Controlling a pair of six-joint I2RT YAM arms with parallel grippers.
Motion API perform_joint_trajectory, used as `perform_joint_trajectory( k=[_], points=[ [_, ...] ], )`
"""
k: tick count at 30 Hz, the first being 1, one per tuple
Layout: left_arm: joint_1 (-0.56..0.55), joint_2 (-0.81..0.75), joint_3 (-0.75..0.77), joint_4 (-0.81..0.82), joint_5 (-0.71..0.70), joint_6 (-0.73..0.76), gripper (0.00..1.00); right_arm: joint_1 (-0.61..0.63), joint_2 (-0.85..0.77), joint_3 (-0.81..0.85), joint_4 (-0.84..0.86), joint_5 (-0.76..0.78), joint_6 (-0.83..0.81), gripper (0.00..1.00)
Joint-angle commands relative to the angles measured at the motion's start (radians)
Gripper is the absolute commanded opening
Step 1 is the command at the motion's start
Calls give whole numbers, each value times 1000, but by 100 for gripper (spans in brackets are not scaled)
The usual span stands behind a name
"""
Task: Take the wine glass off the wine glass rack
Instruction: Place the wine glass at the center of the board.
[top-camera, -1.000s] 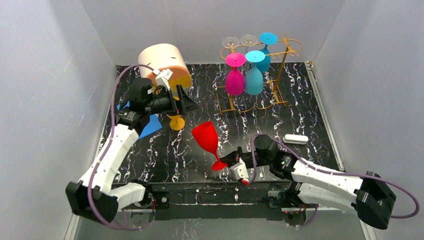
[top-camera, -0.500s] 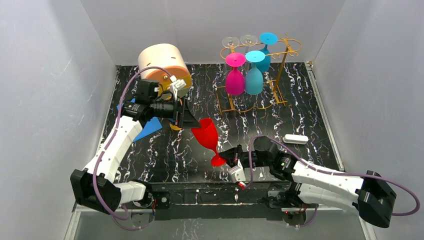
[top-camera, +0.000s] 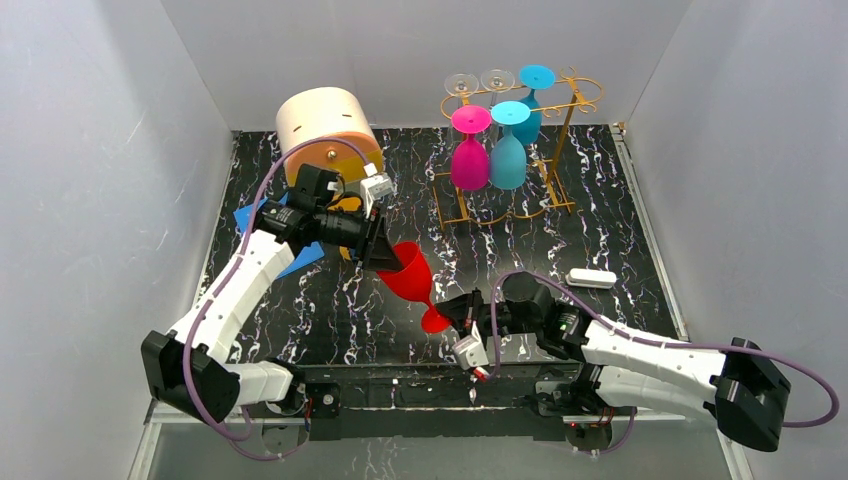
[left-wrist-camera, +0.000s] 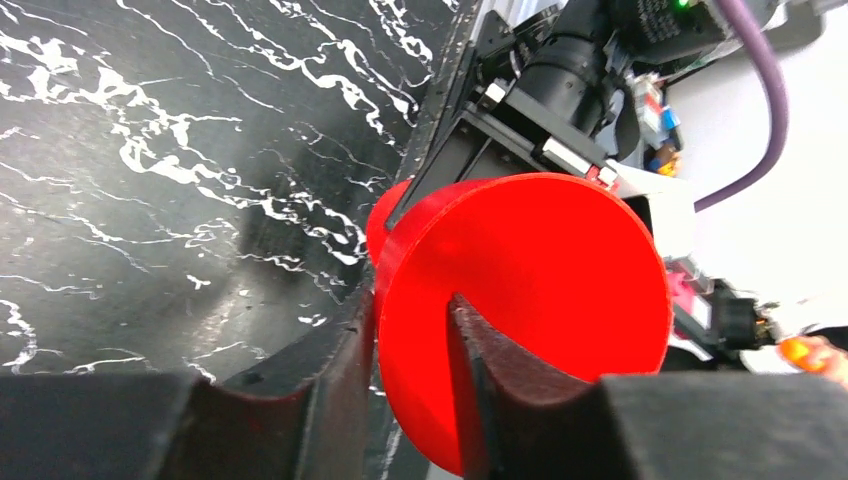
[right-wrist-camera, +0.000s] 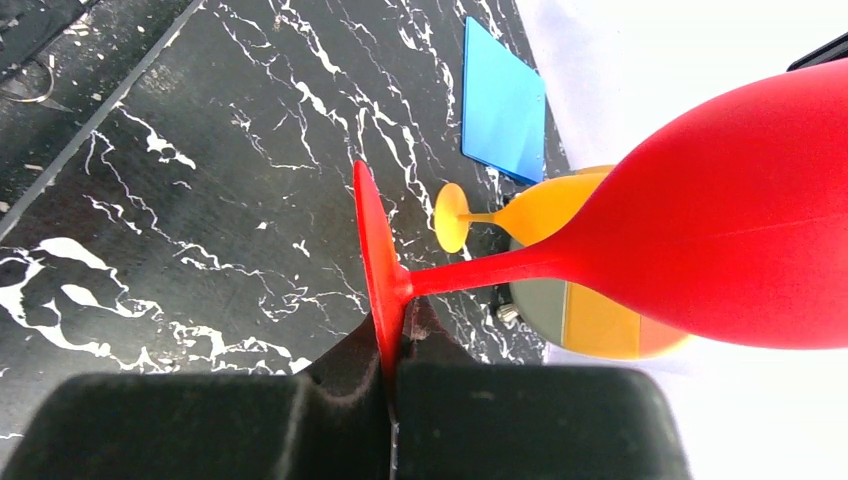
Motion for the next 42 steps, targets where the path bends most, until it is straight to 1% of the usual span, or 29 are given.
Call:
perform_joint_trajectory(
  k=[1, 5, 6, 7, 8, 9, 10, 12, 14, 16, 20, 23, 28, 29, 32, 37, 40, 42],
  points=[
    [-16, -66, 26, -57, 56, 38, 24, -7, -10, 34, -4, 39, -11, 1],
    [-16, -61, 43, -75, 30, 38, 24, -7, -12, 43, -21, 31, -13, 1],
    [-16, -61, 49, -78, 29, 39, 30, -7, -13, 44, -25, 25, -14, 1],
    [-16, -63, 55, -78, 32, 40, 40, -7, -13, 47, -31, 18, -11, 1],
    [-16, -68, 61, -78, 54, 47, 49, -6, -14, 49, -37, 19, -2, 1],
    [-16, -75, 65, -76, 84, 55, 55, -6, -16, 52, -47, 26, 4, 2],
    [-16, -84, 72, -74, 101, 56, 58, -7, -18, 55, -57, 29, 6, 2],
    [-16, -107, 73, -60, 102, 42, 59, -7, -23, 53, -62, 23, 9, 2],
    [-16, -118, 72, -53, 101, 35, 55, -7, -26, 51, -64, 14, 9, 2],
    [-16, -116, 70, -53, 112, 30, 45, -7, -25, 52, -66, 13, 8, 2],
    [-16, -108, 74, -59, 113, 38, 29, -6, -17, 68, -81, 7, 5, 3],
    [-17, -117, 82, -59, 106, 39, 21, -7, 0, 87, -118, 15, 21, 4],
    [-17, -124, 84, -58, 90, 29, 2, -6, 18, 95, -136, 17, 22, 7],
    [-17, -124, 85, -57, 84, 27, 0, -6, 19, 96, -137, 14, 21, 8],
    [-18, -121, 86, -58, 62, 20, 0, -6, 23, 106, -143, 5, 19, 11],
    [-18, -128, 99, -54, -32, -1, 0, -6, 22, 120, -158, -12, 0, 15],
    [-18, -135, 101, -60, -98, -8, 0, -7, 15, 118, -150, -21, -18, 22],
    [-18, -132, 103, -70, -128, -5, 0, -7, 8, 109, -129, -25, -27, 25]
  ],
)
